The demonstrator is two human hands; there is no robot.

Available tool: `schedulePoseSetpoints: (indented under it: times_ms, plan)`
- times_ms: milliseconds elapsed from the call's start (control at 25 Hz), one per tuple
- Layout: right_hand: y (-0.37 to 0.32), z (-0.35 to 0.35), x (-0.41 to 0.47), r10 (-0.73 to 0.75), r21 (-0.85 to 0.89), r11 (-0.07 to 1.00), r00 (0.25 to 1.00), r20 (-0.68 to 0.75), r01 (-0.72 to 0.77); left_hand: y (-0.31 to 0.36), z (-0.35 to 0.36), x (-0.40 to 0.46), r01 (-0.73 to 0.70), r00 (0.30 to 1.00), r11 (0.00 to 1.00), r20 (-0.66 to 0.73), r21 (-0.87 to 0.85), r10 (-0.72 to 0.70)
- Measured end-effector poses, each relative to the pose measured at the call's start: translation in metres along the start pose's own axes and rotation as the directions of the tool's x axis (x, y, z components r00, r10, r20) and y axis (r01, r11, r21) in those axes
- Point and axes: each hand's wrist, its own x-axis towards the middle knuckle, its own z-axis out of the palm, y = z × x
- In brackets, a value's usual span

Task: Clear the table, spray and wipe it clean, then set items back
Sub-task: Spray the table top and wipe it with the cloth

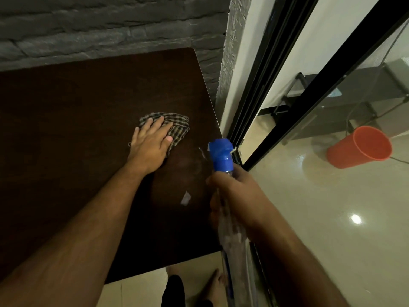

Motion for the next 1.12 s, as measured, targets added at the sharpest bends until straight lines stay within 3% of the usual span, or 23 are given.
schedulePoseSetpoints:
  times_ms: [160, 320, 400, 480, 560, 680, 800, 880, 960, 1040, 1120]
  plan:
    - [-0.001, 0.003, 0.003, -0.038, 0.051, 0.998, 0.999, -0.019, 0.039, 0.042, -0.001, 0.021, 0.031, 0.999, 0.999, 0.025, -0.008, -0.031]
    - [-0.004, -0.006, 0.003, -0.039, 0.050, 0.998, 0.999, 0.011, 0.039, 0.045, 0.019, -0.069, -0.255, 0.964, 0.967, 0.075, 0.015, 0.253]
    - [-0.002, -0.015, 0.003, -0.018, 0.072, 0.997, 1.000, 0.021, 0.016, 0.004, 0.005, -0.099, -0.194, 0.978, 0.981, 0.076, 0.020, 0.192]
    - [-0.001, -0.022, 0.004, -0.016, 0.075, 0.997, 1.000, 0.010, 0.015, -0.023, -0.006, -0.065, -0.036, 0.998, 0.998, 0.046, 0.042, 0.034]
    - [-0.001, -0.024, 0.002, -0.021, 0.085, 0.996, 1.000, 0.002, 0.021, -0.002, -0.002, -0.004, 0.058, 0.998, 0.996, -0.026, 0.062, -0.057]
    - [0.000, -0.028, 0.000, -0.074, 0.086, 0.994, 0.997, -0.004, 0.074, 0.085, 0.019, 0.028, -0.100, 0.994, 0.993, 0.038, 0.066, 0.098]
    - [-0.002, -0.032, -0.008, -0.088, 0.092, 0.992, 0.996, 0.025, 0.086, 0.086, 0.032, -0.042, -0.280, 0.958, 0.958, 0.090, 0.066, 0.273]
    - [-0.001, -0.037, -0.010, -0.070, 0.114, 0.991, 0.997, 0.029, 0.066, 0.047, 0.020, -0.077, -0.257, 0.964, 0.966, 0.082, 0.028, 0.254]
    - [0.002, -0.042, -0.012, -0.053, 0.123, 0.991, 0.998, 0.015, 0.051, 0.024, 0.010, -0.048, -0.152, 0.986, 0.988, 0.070, 0.037, 0.150]
    - [0.002, -0.041, -0.015, -0.073, 0.101, 0.992, 0.997, 0.004, 0.072, 0.040, 0.009, 0.012, -0.045, 0.999, 0.995, 0.013, 0.084, 0.044]
    - [0.002, -0.039, -0.017, -0.098, 0.090, 0.991, 0.995, 0.002, 0.098, 0.088, 0.016, 0.053, -0.041, 0.999, 0.995, 0.036, 0.088, 0.038]
